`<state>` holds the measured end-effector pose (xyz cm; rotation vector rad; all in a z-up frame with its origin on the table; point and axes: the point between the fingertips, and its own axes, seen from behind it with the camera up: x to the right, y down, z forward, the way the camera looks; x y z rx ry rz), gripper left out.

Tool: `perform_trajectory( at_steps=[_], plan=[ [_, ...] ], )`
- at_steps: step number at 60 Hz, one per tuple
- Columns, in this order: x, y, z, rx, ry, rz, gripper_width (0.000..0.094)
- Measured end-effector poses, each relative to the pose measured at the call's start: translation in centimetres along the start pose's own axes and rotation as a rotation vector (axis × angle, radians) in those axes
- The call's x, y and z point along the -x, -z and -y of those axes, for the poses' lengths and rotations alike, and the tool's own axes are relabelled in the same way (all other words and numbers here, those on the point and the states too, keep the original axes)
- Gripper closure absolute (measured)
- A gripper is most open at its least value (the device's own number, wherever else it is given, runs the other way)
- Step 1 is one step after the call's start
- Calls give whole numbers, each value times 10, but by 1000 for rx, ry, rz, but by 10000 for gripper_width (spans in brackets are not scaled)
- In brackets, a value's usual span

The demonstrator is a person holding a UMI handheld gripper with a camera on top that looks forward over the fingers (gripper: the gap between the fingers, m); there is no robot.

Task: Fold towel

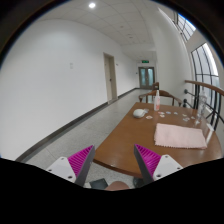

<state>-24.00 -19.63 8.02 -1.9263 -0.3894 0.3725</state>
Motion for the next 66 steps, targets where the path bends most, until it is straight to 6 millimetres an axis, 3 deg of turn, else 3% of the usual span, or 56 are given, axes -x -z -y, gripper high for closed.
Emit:
perform_trajectory(
  at_steps=[5, 11, 27, 32, 33, 39, 40, 41, 44, 58, 62, 66],
  plan=[
    [-19, -6, 1, 0, 32, -32, 120],
    [-45, -35, 7, 25, 32, -89, 122],
    [-174, -110, 20, 118, 12, -300, 153],
    [-202, -137, 15, 168, -13, -326, 222],
    [-204, -143, 13, 179, -20, -321, 203],
    [-206, -166, -10, 281, -81, -258, 667],
    [-209, -169, -6, 256, -85, -262, 603],
    [-213, -176, -8, 264, -89, -271, 671],
    [-224, -170, -8, 254, -75, -301, 890],
    [-226, -171, -1, 222, -26, -283, 934],
    [-225, -161, 23, 148, -21, -280, 934],
    [-241, -138, 52, 76, -37, -308, 933]
  ],
)
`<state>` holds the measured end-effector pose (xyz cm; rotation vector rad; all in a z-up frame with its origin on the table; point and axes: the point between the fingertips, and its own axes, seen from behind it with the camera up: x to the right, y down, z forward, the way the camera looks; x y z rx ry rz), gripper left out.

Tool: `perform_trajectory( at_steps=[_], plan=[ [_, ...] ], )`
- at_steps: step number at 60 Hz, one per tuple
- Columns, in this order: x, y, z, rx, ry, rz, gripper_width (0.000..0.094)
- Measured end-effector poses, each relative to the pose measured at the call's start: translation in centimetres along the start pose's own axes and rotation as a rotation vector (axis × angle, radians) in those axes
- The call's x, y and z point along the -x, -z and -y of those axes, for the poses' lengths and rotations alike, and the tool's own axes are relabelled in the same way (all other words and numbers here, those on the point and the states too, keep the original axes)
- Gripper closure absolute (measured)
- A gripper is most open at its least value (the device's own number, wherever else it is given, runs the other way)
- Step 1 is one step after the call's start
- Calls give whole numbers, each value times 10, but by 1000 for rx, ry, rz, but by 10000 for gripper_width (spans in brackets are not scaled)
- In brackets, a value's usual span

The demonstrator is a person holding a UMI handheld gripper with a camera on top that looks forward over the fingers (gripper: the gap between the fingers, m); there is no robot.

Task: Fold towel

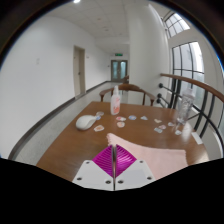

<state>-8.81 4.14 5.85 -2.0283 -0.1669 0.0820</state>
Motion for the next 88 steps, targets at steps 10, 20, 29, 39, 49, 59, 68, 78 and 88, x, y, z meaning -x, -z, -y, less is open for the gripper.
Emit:
perform_trajectory(
  at_steps=[10, 20, 29, 39, 49, 59, 68, 78, 88],
  plan=[
    [-97, 42, 31, -91, -82, -135, 927],
    [-197, 46, -25, 22, -132, -281, 924],
    [-226, 34, -61, 87, -197, -278, 911],
    [-235, 41, -57, 68, -227, -282, 435],
    [-231, 81, -40, -19, -218, -269, 102],
    [-195, 134, -49, -75, -185, -223, 112],
    [-156, 180, -59, -116, -132, -181, 113],
    [-130, 216, -62, -159, -45, -174, 111],
    [-105, 227, -61, -179, -89, -80, 113]
  ],
)
